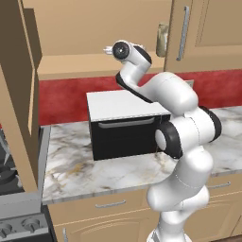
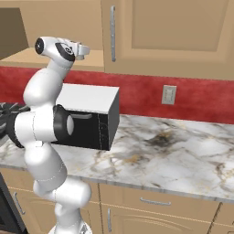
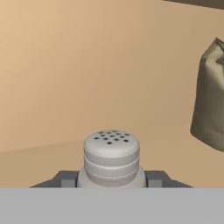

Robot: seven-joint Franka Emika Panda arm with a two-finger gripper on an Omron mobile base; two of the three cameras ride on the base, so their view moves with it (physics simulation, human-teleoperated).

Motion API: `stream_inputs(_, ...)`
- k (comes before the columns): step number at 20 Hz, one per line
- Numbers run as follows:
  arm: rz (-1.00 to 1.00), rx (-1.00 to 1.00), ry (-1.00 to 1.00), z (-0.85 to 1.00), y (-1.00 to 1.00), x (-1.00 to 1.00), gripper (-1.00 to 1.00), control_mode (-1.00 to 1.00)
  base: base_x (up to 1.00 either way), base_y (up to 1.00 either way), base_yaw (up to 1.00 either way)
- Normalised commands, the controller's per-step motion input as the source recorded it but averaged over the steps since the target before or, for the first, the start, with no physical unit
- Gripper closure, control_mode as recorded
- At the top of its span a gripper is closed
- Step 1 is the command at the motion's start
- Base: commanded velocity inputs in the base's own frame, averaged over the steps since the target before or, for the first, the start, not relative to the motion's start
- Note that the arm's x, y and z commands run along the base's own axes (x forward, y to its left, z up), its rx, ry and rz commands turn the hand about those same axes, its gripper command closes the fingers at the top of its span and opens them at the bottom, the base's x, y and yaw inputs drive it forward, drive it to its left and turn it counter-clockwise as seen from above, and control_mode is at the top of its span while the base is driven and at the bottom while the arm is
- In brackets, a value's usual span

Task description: The dining table condiment station is running low on shaker. Refill the condiment station by opening the cabinet and taking the shaker from the cabinet and placing it on the dining table.

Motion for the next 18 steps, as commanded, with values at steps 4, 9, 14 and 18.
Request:
stream_inputs(4, 0.0, 0.02, -0.01, 0.0, 0.0, -0.19, 1.0, -1.0, 0.0, 0.0, 0.0)
stream_inputs(9, 0.0, 0.03, -0.02, 0.03, 0.17, -0.79, 1.0, -1.0, 0.0, 0.0, 0.0)
stream_inputs(14, 0.0, 0.0, 0.0, 0.14, 0.46, -0.98, 1.0, -1.0, 0.0, 0.0, 0.0)
stream_inputs(18, 0.0, 0.0, 0.0, 0.37, 0.1, -1.0, 1.0, -1.0, 0.0, 0.0, 0.0)
